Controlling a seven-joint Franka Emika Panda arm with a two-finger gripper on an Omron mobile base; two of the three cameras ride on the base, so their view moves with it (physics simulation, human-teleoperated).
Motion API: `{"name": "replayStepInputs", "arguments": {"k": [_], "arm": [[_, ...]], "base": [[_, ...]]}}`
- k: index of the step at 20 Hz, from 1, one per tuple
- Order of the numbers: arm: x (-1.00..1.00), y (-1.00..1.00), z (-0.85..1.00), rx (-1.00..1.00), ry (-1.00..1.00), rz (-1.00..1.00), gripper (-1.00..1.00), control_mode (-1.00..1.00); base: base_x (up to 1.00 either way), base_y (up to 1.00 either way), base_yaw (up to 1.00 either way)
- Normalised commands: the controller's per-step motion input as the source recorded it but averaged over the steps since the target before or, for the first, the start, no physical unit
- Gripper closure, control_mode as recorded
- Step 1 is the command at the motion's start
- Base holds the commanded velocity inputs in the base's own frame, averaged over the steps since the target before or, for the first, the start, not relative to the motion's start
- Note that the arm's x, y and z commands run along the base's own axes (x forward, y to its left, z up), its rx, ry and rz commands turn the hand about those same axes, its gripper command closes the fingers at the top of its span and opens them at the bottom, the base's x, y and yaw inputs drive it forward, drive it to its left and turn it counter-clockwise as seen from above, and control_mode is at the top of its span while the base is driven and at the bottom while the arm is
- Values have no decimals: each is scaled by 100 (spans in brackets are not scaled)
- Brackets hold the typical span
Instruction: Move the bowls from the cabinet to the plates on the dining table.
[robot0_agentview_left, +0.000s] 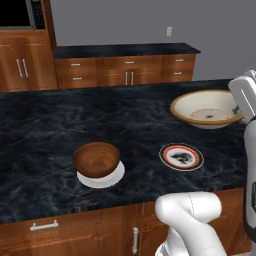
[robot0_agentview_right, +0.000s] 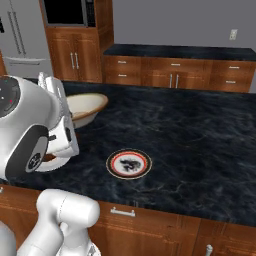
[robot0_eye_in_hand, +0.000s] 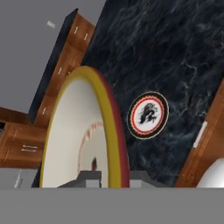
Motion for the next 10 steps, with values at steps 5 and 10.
{"name": "replayStepInputs", "arguments": {"k": [5,10], "arm": [[45,-32,-1,0,27,0,100,-100],[27,-10,-11,0,16,0,100,-100]], "base": [[0,0,0],[0,0,0]]}}
